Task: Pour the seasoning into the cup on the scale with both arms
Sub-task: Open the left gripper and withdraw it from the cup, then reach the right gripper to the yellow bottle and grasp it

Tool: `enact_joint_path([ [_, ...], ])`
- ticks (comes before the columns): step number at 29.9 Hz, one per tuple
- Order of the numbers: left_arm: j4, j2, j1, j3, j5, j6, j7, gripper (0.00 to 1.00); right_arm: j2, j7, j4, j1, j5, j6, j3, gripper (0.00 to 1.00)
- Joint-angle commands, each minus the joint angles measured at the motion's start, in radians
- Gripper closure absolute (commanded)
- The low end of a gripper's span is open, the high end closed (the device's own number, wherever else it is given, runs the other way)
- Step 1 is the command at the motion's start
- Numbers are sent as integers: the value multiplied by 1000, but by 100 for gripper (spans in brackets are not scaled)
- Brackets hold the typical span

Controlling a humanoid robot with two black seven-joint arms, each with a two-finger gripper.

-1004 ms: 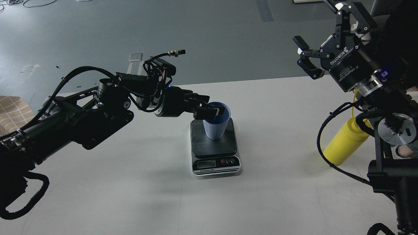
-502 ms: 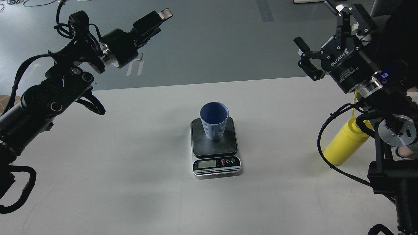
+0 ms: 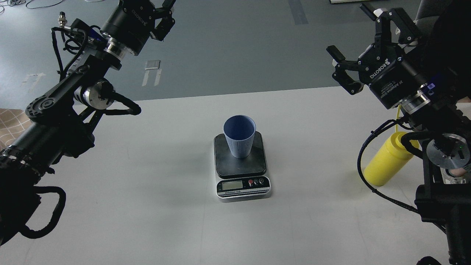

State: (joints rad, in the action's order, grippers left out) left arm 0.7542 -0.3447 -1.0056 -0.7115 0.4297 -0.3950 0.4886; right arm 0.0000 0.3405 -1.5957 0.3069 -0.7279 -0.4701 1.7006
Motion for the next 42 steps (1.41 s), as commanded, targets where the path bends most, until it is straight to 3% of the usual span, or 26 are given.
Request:
enact_joint_path([
  [1,5,15,2,-54,-29,-36,0,2,0,-6,-76,-11,39,-19,28,0],
  [5,7,18,21,-59,-29,-82,0,2,0,-11,-139,-37,267,-19,40,0],
  [11,34,4,51,-59,-28,-85,0,2,0,-9,-138,-78,378,-19,146,0],
  [14,36,6,64,-59,-26,-85,0,2,0,2,-138,-155,592,-19,220,0],
  [25,62,12,107,-54,-3,-82,0,2,0,6,-136,-463,887,-19,283,0],
  [42,86,6,150,-60,1,-85,0,2,0,-15,-66,-640,894,-19,120,0],
])
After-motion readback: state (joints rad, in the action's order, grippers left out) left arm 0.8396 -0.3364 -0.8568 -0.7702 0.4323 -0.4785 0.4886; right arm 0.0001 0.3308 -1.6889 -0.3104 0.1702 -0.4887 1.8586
